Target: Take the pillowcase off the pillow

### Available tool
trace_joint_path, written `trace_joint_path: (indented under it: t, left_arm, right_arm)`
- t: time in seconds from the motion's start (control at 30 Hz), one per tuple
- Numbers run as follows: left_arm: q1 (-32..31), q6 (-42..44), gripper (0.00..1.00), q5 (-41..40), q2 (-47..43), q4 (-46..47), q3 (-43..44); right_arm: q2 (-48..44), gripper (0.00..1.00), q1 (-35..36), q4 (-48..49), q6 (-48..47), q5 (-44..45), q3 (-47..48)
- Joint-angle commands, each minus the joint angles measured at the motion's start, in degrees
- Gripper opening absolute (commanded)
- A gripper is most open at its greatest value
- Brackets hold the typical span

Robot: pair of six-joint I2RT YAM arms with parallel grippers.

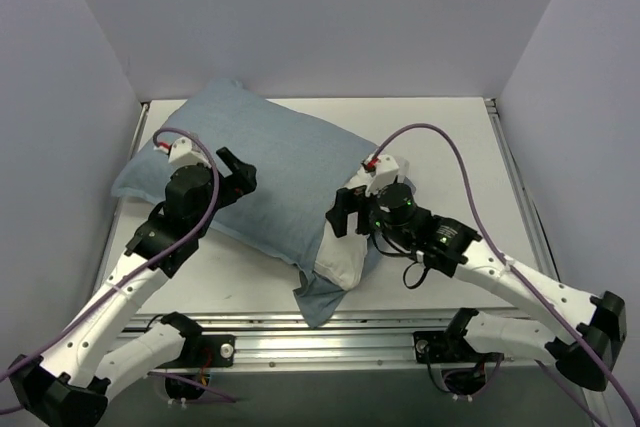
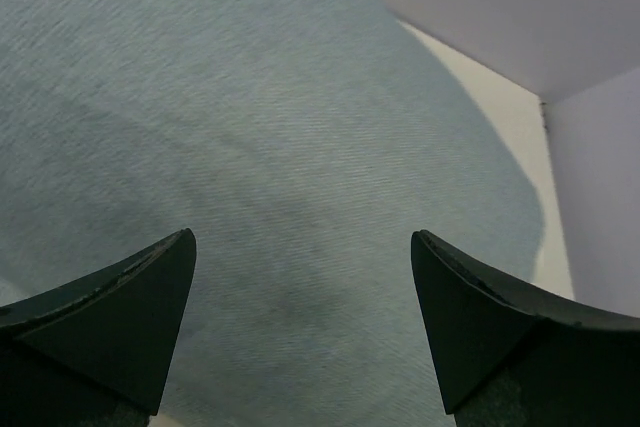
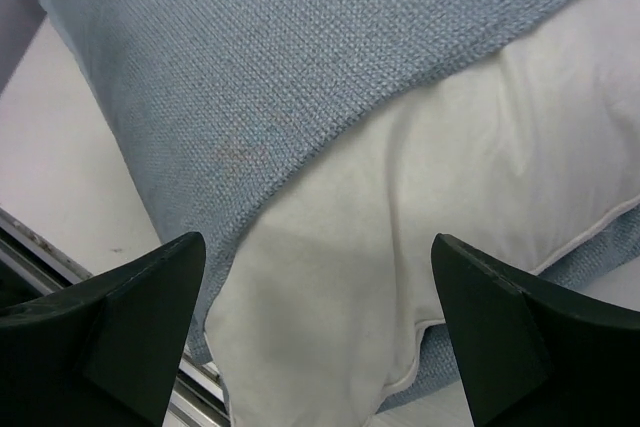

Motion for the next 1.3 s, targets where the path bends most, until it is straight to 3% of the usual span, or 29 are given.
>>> trace_joint_path:
  t: [0.0, 0.13, 0.3, 0.57, 0.7, 0.87, 1.07, 1.23, 1.27]
  left_arm:
    - [3.92, -4.59, 0.96, 0.97, -1.46, -4.89, -5.00]
    - [8.05, -7.14, 0.96, 4.56, -1.11, -1.04, -10.28]
    - [11.57, -8.46, 0.96, 7.47, 5.90, 5.55, -12.66]
    - [14.12, -8.55, 0.96, 8.88, 19.36, 12.42, -4.59]
    - [13.95, -6.71, 0.96, 10.99, 14.72, 10.84, -4.04]
    - [13.16, -1.10, 0.96, 14.06, 1.02, 6.10, -7.03]
    - [6.40, 6.21, 0.95, 24.87, -8.05, 7.57, -13.79]
    - [-6.33, 10.86, 0.93, 21.11, -4.91, 11.97, -16.53]
    - [-11.40, 12.00, 0.93, 15.71, -3.85, 13.11, -16.44]
  right_arm:
    - [6.08, 0.91, 1.43, 0.49, -2.19, 0.96, 2.79]
    - [11.18, 0.91, 3.63, -3.30, 0.79, 7.73, 2.80]
    - [11.02, 0.92, 4.60, -2.52, 1.51, 6.69, -0.71]
    - [11.18, 0.91, 6.01, 5.14, -0.35, -0.09, -3.18]
    - [12.25, 0.90, 6.10, 1.55, -0.08, 4.48, 1.03]
    - [6.63, 0.92, 6.01, -1.10, 2.72, 8.17, 1.13]
    - [2.05, 0.98, 5.48, -4.70, 5.89, 11.25, -1.86]
    - [2.14, 1.00, 3.29, -0.85, 7.65, 5.66, -4.06]
    - [2.40, 1.00, 1.54, 1.25, 7.83, 3.89, -4.84]
